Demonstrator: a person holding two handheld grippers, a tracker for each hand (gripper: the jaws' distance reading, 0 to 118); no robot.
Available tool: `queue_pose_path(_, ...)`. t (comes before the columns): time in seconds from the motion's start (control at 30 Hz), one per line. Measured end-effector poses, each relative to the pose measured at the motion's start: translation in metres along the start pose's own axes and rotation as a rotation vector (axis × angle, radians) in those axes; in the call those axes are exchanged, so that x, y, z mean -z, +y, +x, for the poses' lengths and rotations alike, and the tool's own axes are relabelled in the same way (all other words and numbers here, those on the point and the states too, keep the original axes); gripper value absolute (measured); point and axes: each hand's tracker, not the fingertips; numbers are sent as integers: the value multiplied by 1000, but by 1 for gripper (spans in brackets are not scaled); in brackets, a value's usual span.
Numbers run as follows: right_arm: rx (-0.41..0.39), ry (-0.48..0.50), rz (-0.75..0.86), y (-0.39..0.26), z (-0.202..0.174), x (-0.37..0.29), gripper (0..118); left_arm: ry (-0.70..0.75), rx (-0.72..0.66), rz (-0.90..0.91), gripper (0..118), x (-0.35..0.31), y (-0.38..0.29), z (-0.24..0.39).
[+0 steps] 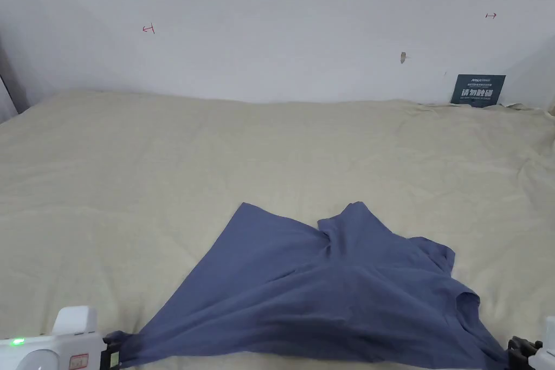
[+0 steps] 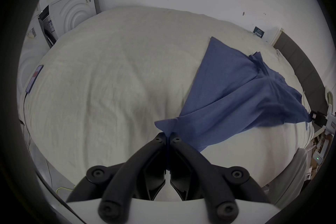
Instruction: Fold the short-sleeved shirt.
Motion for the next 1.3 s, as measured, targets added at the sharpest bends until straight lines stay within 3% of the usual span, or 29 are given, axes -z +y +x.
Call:
queue_pose_path(0.4,9,-27,-98,-32,19,-5,4,7,-92,-51,0,-15,-29,-35)
queue_pose_path(0.53,-14,-55,-179,-36,12,20,4,62,-22,-81,0,2,-30,-21)
queue_pose_path(0.73,26,-68,-237,-38,19,41,4,86,-34,-131,2,18,-32,-15)
queue_pose_path(0.77,30,-64,-234,-39,19,41,5,87,-35,-125,8,18,-32,-14)
queue_pose_path(0.83,39,-60,-232,-40,22,41,11,89,-38,-124,37,16,-30,-11)
queue_pose_path(0.87,43,-59,-227,-38,23,40,23,91,-42,-120,61,14,-30,-9)
queue_pose_path(0.9,48,-59,-219,-36,23,39,42,85,-43,-114,83,12,-29,-8)
queue_pose_path(0.93,49,-60,-204,-38,27,40,50,83,-42,-111,90,10,-27,-6)
queue_pose_path(0.97,50,-58,-193,-34,27,39,50,86,-45,-103,90,8,-24,-3)
queue_pose_path(1.0,50,-56,-187,-30,26,37,72,88,-47,-92,108,4,-21,1)
queue_pose_path(1.03,51,-52,-157,-26,25,33,84,83,-46,-68,117,-1,-17,4)
queue_pose_path(1.3,-20,3,92,33,-11,-20,102,43,-9,202,118,-54,31,41)
